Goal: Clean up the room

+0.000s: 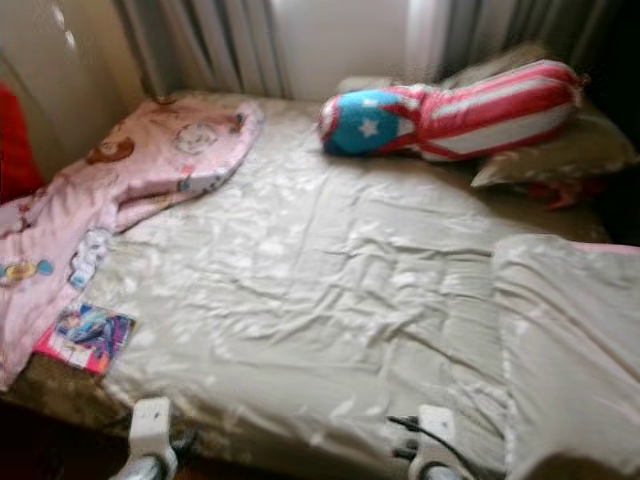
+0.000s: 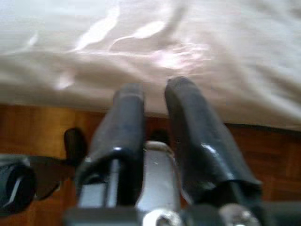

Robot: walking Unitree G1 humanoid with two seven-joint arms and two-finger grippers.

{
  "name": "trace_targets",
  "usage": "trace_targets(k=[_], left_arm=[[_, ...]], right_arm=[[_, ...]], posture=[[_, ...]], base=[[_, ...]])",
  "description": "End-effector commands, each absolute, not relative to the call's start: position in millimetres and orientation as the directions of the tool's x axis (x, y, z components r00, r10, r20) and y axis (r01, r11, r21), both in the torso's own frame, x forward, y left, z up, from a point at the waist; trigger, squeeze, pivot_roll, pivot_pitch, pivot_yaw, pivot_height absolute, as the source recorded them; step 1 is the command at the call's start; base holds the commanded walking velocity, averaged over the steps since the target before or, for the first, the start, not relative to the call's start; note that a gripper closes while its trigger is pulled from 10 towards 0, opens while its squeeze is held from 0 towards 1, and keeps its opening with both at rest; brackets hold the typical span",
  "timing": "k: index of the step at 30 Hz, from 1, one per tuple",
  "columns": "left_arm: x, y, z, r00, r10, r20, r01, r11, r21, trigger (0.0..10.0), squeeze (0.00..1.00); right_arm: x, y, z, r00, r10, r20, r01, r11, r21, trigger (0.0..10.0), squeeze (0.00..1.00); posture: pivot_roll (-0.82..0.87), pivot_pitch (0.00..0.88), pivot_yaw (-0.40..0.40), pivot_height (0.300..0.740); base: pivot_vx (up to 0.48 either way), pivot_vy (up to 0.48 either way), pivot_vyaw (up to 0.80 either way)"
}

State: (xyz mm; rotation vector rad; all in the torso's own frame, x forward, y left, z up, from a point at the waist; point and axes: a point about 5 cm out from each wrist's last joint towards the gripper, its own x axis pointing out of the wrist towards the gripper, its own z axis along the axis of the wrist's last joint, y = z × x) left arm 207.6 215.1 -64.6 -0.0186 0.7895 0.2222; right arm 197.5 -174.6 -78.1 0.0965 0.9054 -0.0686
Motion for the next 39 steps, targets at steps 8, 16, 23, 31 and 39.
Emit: trace_targets(k=[8, 16, 23, 31, 39], left_arm=[[205.9, 209.6, -67.1, 0.670, 0.180, -0.720, -0.205, 0.977, 0.053, 10.0, 0.00], [206.0, 208.9, -67.1, 0.670, 0.179, -0.720, -0.205, 0.977, 0.052, 10.0, 0.00], [206.0, 208.3, -67.3, 0.669, 0.179, -0.721, -0.207, 0.977, 0.051, 10.0, 0.00], [205.2, 208.0, -67.7, 0.668, 0.180, -0.722, -0.208, 0.977, 0.050, 10.0, 0.00], [203.5, 206.8, -68.9, 0.666, 0.179, -0.724, -0.207, 0.977, 0.051, 10.0, 0.00]], right_arm=[[191.9, -186.2, -79.8, 0.602, -0.049, -0.797, 0.126, 0.991, 0.034, 10.0, 0.00], [192.1, -186.9, -79.7, 0.602, -0.049, -0.797, 0.124, 0.992, 0.032, 10.0, 0.00], [192.2, -187.5, -79.5, 0.603, -0.051, -0.796, 0.123, 0.992, 0.030, 10.0, 0.00], [191.6, -187.6, -79.8, 0.603, -0.051, -0.796, 0.121, 0.992, 0.028, 10.0, 0.00], [190.0, -188.6, -80.4, 0.601, -0.050, -0.798, 0.111, 0.994, 0.022, 10.0, 0.00]], posture=[[-0.07, 0.056, 0.034, 0.740], [-0.06, 0.053, 0.031, 0.740], [-0.06, 0.048, 0.027, 0.740], [-0.07, 0.031, 0.030, 0.740], [-0.07, 0.001, 0.026, 0.740]], base=[[0.000, 0.480, 0.00], [0.000, 0.480, 0.00], [0.000, 0.480, 0.00], [0.000, 0.480, 0.00], [0.000, 0.480, 0.00]])
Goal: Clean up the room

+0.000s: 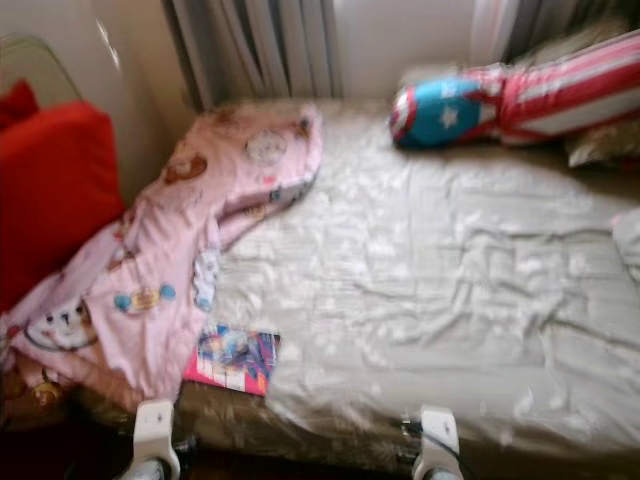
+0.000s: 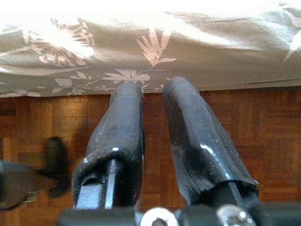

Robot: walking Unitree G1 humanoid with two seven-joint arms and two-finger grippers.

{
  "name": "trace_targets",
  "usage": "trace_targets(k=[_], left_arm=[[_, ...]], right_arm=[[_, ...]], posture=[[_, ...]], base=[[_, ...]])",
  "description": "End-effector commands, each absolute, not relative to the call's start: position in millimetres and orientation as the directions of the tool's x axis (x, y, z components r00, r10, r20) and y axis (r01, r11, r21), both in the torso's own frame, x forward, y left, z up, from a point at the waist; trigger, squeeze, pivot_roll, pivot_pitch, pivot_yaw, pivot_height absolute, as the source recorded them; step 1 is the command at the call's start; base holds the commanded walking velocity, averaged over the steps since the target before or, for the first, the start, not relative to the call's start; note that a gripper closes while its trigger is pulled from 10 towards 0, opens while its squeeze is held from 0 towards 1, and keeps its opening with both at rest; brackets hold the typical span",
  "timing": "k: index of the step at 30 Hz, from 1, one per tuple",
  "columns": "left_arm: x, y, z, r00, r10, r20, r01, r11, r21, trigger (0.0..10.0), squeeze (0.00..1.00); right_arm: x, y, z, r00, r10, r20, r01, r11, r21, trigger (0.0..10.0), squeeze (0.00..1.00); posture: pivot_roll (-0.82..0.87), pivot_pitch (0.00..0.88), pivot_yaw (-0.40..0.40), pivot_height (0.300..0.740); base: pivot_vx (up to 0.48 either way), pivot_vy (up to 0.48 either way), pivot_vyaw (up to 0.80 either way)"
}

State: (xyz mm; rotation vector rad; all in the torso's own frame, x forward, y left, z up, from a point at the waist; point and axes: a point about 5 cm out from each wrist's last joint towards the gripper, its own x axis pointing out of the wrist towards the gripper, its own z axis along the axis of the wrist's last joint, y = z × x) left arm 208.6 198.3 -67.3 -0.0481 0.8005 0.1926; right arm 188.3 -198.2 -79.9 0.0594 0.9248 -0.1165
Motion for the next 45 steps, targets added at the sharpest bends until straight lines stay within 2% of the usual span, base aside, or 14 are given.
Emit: trace_targets(k=[1, 19, 40, 45], left_arm=[[203.5, 206.8, -68.9, 0.666, 0.179, -0.724, -0.207, 0.977, 0.051, 10.0, 0.00], [201.0, 206.7, -70.1, 0.663, 0.184, -0.726, -0.212, 0.976, 0.054, 10.0, 0.00], [204.6, 206.8, -67.9, 0.678, 0.175, -0.714, -0.217, 0.976, 0.034, 10.0, 0.00], [204.6, 206.9, -67.8, 0.678, 0.174, -0.714, -0.215, 0.976, 0.034, 10.0, 0.00]], right_arm=[[190.0, -188.6, -80.4, 0.601, -0.050, -0.798, 0.111, 0.994, 0.022, 10.0, 0.00], [188.0, -188.5, -81.3, 0.599, -0.043, -0.800, 0.097, 0.995, 0.019, 10.0, 0.00], [191.0, -187.9, -80.0, 0.603, -0.041, -0.796, 0.099, 0.995, 0.024, 10.0, 0.00], [191.4, -187.5, -79.7, 0.605, -0.034, -0.796, 0.086, 0.996, 0.023, 10.0, 0.00]], posture=[[-0.07, 0.001, 0.026, 0.740], [-0.07, 0.000, 0.026, 0.740], [-0.06, 0.010, 0.024, 0.740], [-0.06, 0.013, 0.025, 0.740]], base=[[0.000, 0.480, 0.00], [0.000, 0.448, 0.00], [0.000, 0.000, 0.00], [0.317, 0.000, 0.00]])
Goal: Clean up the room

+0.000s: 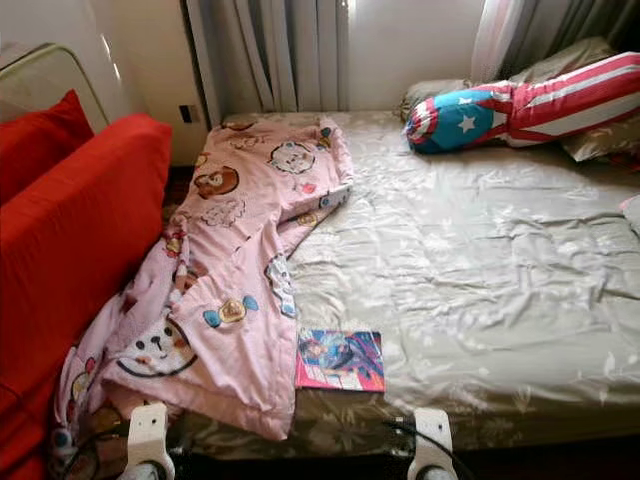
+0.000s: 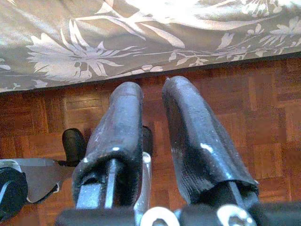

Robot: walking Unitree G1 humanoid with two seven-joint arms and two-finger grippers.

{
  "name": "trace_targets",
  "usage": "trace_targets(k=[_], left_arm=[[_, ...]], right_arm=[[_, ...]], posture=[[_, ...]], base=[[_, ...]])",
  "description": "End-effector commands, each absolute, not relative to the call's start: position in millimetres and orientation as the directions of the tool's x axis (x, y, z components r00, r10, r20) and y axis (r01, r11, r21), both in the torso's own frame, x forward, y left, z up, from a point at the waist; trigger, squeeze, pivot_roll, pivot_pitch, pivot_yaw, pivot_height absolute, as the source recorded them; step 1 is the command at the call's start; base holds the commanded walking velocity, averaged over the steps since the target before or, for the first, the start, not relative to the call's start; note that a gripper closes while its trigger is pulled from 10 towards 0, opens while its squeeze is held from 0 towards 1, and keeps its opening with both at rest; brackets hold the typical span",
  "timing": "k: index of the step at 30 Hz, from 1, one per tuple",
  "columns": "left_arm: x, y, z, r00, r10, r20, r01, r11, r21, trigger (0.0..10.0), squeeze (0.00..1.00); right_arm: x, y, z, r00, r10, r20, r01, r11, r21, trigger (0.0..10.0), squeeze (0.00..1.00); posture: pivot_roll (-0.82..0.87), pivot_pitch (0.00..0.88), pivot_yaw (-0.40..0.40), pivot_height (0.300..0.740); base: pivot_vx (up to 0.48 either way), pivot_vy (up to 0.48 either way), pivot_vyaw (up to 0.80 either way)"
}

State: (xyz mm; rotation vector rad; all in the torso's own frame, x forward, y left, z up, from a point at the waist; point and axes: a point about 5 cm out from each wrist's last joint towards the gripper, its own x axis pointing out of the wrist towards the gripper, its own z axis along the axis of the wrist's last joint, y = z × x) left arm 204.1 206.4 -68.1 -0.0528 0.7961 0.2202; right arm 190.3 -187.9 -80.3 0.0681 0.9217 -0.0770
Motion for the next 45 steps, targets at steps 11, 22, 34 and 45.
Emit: trace_targets(k=[11, 22, 34, 45], left_arm=[[205.0, 207.2, -67.6, 0.677, 0.175, -0.715, -0.217, 0.976, 0.034, 10.0, 0.00], [207.4, 206.4, -65.6, 0.702, 0.151, -0.696, -0.191, 0.981, 0.021, 10.0, 0.00], [203.7, 204.0, -64.2, 0.761, 0.083, -0.644, -0.093, 0.995, 0.018, 10.0, 0.00], [191.3, 210.6, -60.5, 0.838, 0.112, -0.535, -0.119, 0.993, 0.022, 10.0, 0.00]], right_arm=[[192.1, -187.5, -79.2, 0.613, -0.039, -0.789, 0.101, 0.994, 0.030, 10.0, 0.00], [193.9, -187.5, -77.6, 0.637, -0.039, -0.770, 0.104, 0.994, 0.036, 10.0, 0.00], [188.6, -188.3, -76.9, 0.696, -0.029, -0.717, 0.085, 0.995, 0.043, 10.0, 0.00], [171.2, -192.9, -77.2, 0.768, -0.020, -0.640, 0.056, 0.998, 0.036, 10.0, 0.00]], posture=[[-0.06, 0.025, 0.023, 0.740], [-0.06, 0.048, 0.028, 0.740], [-0.07, 0.117, 0.049, 0.740], [-0.06, 0.135, 0.028, 0.740]], base=[[0.323, 0.000, 0.35], [0.028, 0.000, 0.00], [0.000, 0.000, 0.00], [0.000, 0.000, 0.00]])
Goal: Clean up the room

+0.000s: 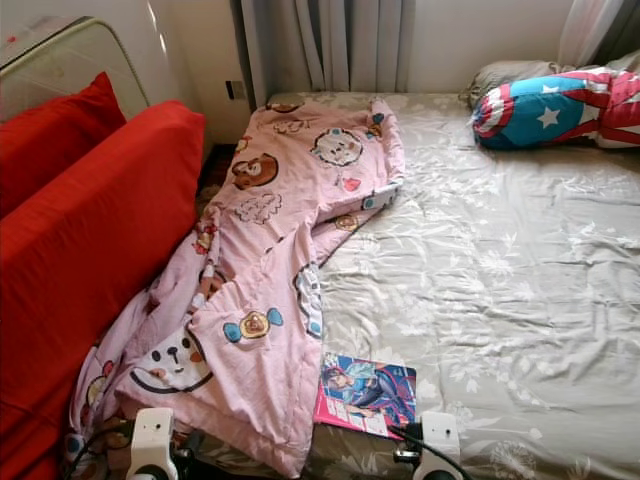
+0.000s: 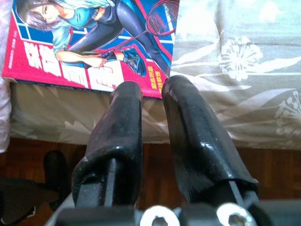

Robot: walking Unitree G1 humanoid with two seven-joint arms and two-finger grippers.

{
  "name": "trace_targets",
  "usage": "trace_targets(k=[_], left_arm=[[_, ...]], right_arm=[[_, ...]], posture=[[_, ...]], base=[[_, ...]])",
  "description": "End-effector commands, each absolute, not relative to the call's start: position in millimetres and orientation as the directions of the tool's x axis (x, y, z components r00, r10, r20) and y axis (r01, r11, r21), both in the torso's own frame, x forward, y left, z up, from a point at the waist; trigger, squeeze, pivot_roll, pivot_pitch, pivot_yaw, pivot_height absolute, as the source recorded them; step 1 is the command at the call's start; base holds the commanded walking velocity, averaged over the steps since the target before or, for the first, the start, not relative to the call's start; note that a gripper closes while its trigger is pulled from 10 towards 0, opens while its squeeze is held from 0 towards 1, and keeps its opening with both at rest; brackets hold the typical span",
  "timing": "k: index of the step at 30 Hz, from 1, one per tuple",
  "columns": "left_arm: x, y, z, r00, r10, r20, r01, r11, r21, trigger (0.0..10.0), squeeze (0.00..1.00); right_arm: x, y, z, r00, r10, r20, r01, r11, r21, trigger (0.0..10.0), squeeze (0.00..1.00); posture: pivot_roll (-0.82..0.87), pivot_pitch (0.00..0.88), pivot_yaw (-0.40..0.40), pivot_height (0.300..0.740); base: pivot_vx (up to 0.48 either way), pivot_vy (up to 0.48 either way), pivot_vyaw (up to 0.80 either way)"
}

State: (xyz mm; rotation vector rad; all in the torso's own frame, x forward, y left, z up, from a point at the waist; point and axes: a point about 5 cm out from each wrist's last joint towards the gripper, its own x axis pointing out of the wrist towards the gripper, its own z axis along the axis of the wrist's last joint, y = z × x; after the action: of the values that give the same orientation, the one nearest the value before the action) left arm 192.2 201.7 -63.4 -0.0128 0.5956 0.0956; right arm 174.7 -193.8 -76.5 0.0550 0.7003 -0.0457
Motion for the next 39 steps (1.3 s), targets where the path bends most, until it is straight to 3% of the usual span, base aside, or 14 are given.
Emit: trace_targets(k=[1, 3, 7, 10, 13, 17, 20, 24, 39], left_arm=[[212.6, 229.3, -35.3, 0.915, 0.122, -0.385, -0.124, 0.992, 0.019, 10.0, 0.00], [228.8, 235.4, -9.3, 0.966, 0.119, -0.232, -0.116, 0.993, 0.025, 10.0, 0.00], [240.4, 234.0, 11.8, 0.987, 0.111, -0.119, -0.109, 0.994, 0.025, 10.0, 0.00], [243.0, 233.1, 24.0, 0.995, 0.078, -0.062, -0.074, 0.996, 0.052, 10.0, 0.00], [238.3, 229.7, 38.8, 0.999, 0.032, -0.002, -0.031, 0.998, 0.063, 10.0, 0.00], [236.6, 228.7, 41.9, 0.999, 0.046, 0.009, -0.047, 0.998, 0.051, 10.0, 0.00], [243.5, 226.3, 45.5, 0.998, 0.062, 0.023, -0.063, 0.997, 0.033, 10.0, 0.00], [256.7, 223.1, 50.5, 0.998, 0.057, 0.023, -0.058, 0.998, 0.018, 10.0, 0.00], [283.3, 216.2, 65.9, 0.998, 0.043, 0.054, -0.044, 0.999, 0.013, 10.0, 0.00]], right_arm=[[169.3, -193.7, -76.4, 0.783, -0.020, -0.622, 0.053, 0.998, 0.035, 10.0, 0.00], [166.1, -195.1, -75.6, 0.800, -0.024, -0.600, 0.058, 0.998, 0.037, 10.0, 0.00], [164.0, -196.1, -74.3, 0.816, -0.024, -0.578, 0.050, 0.998, 0.030, 10.0, 0.00], [236.6, -194.4, -26.1, 0.939, -0.003, -0.343, -0.017, 0.998, -0.054, 10.0, 0.00], [252.7, -194.6, -7.7, 0.972, 0.013, -0.236, -0.024, 0.999, -0.040, 10.0, 0.00], [251.4, -196.0, -6.2, 0.979, -0.017, -0.204, 0.012, 1.000, -0.025, 10.0, 0.00], [269.6, -195.6, 18.3, 0.995, -0.026, -0.097, 0.026, 1.000, 0.001, 10.0, 0.00], [276.0, -198.5, 25.2, 0.995, -0.060, -0.081, 0.062, 0.998, 0.021, 10.0, 0.00], [290.9, -214.7, 44.3, 0.995, -0.092, -0.039, 0.093, 0.995, 0.019, 10.0, 0.00]], posture=[[-0.06, 0.135, 0.024, 0.740], [-0.05, 0.134, 0.016, 0.740], [-0.05, 0.127, 0.010, 0.740], [-0.05, 0.112, 0.007, 0.740], [-0.04, 0.105, 0.002, 0.740], [-0.04, 0.087, -0.007, 0.740], [-0.05, 0.053, -0.005, 0.740], [-0.07, 0.000, 0.011, 0.740], [-0.10, 0.000, 0.009, 0.740]], base=[[0.000, 0.000, 0.00], [0.000, 0.000, 0.00], [0.000, 0.000, 0.00], [0.000, 0.000, 0.00], [0.000, 0.000, 0.00], [0.000, 0.000, 0.00], [0.000, 0.000, 0.00], [0.000, 0.000, 0.00], [0.000, 0.000, 0.00]])
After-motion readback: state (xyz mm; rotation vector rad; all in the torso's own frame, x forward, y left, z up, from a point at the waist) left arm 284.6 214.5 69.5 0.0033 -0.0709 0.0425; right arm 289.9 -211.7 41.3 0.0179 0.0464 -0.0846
